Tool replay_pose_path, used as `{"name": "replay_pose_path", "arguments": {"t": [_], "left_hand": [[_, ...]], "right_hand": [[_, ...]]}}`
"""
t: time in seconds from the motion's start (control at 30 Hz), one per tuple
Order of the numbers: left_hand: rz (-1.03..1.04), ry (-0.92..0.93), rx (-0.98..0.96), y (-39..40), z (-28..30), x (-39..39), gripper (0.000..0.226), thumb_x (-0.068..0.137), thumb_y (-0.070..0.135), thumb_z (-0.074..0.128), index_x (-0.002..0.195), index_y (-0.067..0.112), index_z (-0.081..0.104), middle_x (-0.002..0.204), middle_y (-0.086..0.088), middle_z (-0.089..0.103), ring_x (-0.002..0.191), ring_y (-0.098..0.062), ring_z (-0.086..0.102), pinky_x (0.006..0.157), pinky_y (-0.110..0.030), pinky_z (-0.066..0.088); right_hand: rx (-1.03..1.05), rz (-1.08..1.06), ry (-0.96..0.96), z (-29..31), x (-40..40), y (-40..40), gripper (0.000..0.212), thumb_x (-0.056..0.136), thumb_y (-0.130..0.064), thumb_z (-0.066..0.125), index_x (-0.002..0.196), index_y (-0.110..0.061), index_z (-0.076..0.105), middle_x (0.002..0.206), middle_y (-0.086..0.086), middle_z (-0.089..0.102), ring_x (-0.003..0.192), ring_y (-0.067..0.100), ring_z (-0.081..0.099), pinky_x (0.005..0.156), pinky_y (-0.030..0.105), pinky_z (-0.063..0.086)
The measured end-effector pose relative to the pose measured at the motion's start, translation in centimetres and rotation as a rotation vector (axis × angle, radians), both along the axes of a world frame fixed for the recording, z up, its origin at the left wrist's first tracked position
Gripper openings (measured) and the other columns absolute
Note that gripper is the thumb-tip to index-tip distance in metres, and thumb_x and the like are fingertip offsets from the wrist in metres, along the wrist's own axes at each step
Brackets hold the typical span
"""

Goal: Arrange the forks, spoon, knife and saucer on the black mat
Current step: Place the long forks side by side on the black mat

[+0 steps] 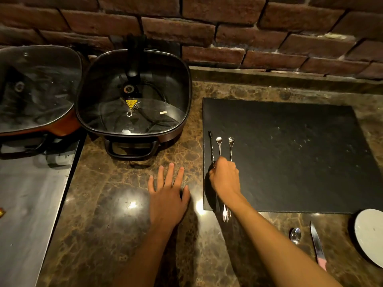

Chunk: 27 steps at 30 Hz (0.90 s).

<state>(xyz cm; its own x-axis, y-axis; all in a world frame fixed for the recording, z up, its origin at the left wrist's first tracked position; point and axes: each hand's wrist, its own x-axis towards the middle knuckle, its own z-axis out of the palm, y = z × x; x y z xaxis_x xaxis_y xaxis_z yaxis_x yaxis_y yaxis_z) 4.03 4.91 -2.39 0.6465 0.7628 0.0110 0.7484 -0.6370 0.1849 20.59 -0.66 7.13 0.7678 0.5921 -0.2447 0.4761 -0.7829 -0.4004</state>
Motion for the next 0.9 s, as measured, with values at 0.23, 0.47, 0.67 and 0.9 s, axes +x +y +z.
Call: {"name": "replay_pose_path", "arguments": {"t": [0.23, 0.47, 0.67, 0.9], "left_hand": [[-0.005, 0.006, -0.011, 0.0, -0.1, 0.0, 0.062, 0.097, 0.053, 0.036, 0.155, 0.033, 0.037, 0.164, -0.003, 0.036, 0.152, -0.031, 0.032, 0.119, -0.058, 0.019], [-0.030, -0.028, 0.038, -0.1, -0.1, -0.4, 0.059, 0.101, 0.048, 0.038, 0.156, 0.028, 0.040, 0.164, -0.007, 0.037, 0.153, -0.033, 0.032, 0.120, -0.060, 0.026], [-0.004, -0.012, -0.047, -0.2, 0.8, -0.2, 0.062, 0.099, 0.050, 0.030, 0.154, 0.026, 0.044, 0.163, -0.007, 0.039, 0.151, -0.034, 0.034, 0.119, -0.060, 0.026], [-0.142, -0.075, -0.086, -5.4, 3.5, 2.2, 0.067, 0.094, 0.050, 0.035, 0.154, 0.022, 0.045, 0.164, -0.012, 0.037, 0.152, -0.037, 0.031, 0.120, -0.058, 0.026]], "right_hand": [[-0.010, 0.018, -0.012, -1.0, -0.2, -0.3, 0.005, 0.089, -0.002, 0.053, 0.093, 0.001, 0.057, 0.094, 0.024, 0.063, 0.090, 0.047, 0.062, 0.067, 0.047, 0.050], [0.101, -0.137, 0.151, -0.4, 0.2, -2.6, 0.015, 0.092, -0.019, 0.056, 0.091, -0.006, 0.064, 0.095, 0.018, 0.066, 0.090, 0.037, 0.063, 0.072, 0.039, 0.051], [0.186, -0.387, 0.225, -0.2, 1.7, -13.3, 0.014, 0.089, -0.011, 0.059, 0.079, -0.004, 0.067, 0.079, 0.016, 0.072, 0.079, 0.037, 0.068, 0.071, 0.042, 0.054], [0.029, -0.534, 0.104, -0.3, 0.6, -24.9, 0.005, 0.090, -0.015, 0.062, 0.086, -0.013, 0.064, 0.081, 0.006, 0.067, 0.072, 0.020, 0.056, 0.070, 0.027, 0.037]]}}
